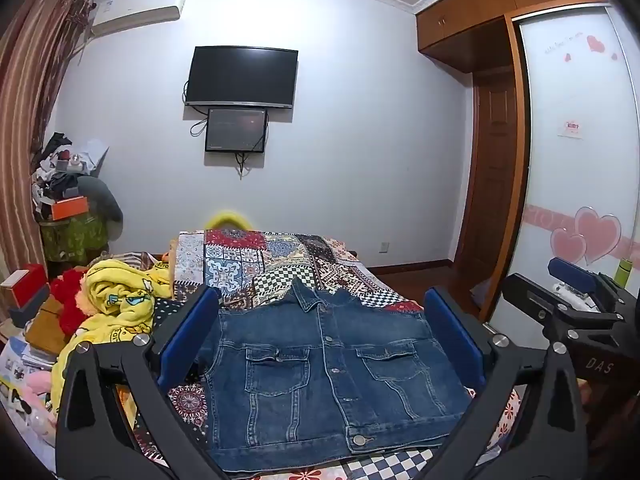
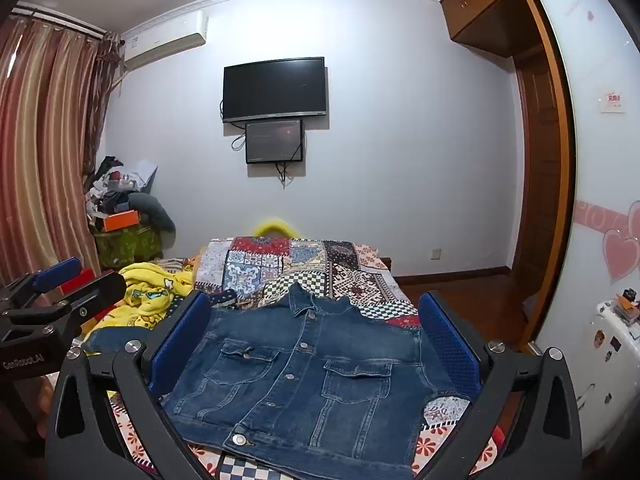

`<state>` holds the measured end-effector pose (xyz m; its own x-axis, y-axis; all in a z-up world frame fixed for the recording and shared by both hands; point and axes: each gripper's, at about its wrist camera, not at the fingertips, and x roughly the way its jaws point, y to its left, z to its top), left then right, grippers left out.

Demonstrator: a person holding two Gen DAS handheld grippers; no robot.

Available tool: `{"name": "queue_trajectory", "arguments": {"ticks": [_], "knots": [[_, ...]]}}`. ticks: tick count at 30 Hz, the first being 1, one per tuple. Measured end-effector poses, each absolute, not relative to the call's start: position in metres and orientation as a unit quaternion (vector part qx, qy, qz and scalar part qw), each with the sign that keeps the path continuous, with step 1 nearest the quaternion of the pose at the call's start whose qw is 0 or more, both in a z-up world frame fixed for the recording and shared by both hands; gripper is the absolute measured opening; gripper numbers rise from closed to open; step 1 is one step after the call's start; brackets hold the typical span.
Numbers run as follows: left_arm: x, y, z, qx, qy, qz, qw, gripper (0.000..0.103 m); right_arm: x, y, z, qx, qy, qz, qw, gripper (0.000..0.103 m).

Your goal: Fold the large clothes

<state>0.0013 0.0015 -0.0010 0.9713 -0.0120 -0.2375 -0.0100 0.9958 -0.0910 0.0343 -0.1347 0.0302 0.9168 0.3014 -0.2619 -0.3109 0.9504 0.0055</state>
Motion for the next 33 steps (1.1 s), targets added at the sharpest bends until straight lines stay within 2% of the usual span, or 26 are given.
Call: {"name": "queue_trajectory", "arguments": {"ticks": [33], "knots": [[-0.003,0.000,0.003,-0.040,0.115,0.003,0.993,0.103,0.035,-0.133,0.028,-0.015,0.133,0.158,0.978,0.103]]}}
